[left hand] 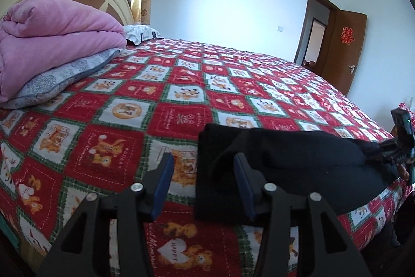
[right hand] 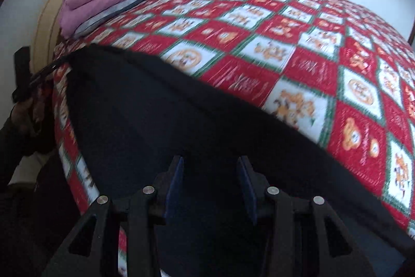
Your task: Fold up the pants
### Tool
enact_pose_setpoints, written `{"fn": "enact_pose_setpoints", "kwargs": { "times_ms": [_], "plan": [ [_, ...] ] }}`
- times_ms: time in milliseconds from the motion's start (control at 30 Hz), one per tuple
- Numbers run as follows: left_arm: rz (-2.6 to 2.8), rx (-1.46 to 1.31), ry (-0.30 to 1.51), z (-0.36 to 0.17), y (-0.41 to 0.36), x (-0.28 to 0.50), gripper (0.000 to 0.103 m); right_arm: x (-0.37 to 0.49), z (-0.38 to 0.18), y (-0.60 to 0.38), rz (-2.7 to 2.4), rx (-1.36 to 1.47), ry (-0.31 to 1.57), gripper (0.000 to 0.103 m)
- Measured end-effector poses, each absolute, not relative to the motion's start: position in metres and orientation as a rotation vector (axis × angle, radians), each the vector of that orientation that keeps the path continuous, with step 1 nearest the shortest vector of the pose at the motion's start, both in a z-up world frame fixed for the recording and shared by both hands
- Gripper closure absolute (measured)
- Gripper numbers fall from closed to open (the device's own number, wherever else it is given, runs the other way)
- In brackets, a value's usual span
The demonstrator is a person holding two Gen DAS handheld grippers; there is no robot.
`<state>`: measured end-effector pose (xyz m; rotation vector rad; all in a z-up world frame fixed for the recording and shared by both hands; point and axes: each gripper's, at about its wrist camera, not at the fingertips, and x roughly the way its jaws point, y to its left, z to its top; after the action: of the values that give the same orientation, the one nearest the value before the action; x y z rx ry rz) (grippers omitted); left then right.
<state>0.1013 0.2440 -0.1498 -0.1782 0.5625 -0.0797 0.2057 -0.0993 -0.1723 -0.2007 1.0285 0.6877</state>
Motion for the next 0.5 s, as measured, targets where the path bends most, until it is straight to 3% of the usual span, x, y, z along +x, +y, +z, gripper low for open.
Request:
{"fn": "enact_pose_setpoints", "kwargs": {
  "times_ms": [167,400,500],
  "plan": [
    [-0.075,-0.19,0.575,-0.153,0.243,0.1,0.052,0.169,-0.171,-0.099,0.855,-0.224,1.101,0.058],
    [-0.006,-0.208,0.568,-0.143,0.255,0.099,0.05,0.183,-0.142,-0.1,0.744,-0.167,0.92,0.058],
    [0.027,-0.19,0.566,-0.139,0.261,0.094,0.05,0.206,-0.15,-0.098,0.697,-0.168,0.915,0.052]
  ]
}}
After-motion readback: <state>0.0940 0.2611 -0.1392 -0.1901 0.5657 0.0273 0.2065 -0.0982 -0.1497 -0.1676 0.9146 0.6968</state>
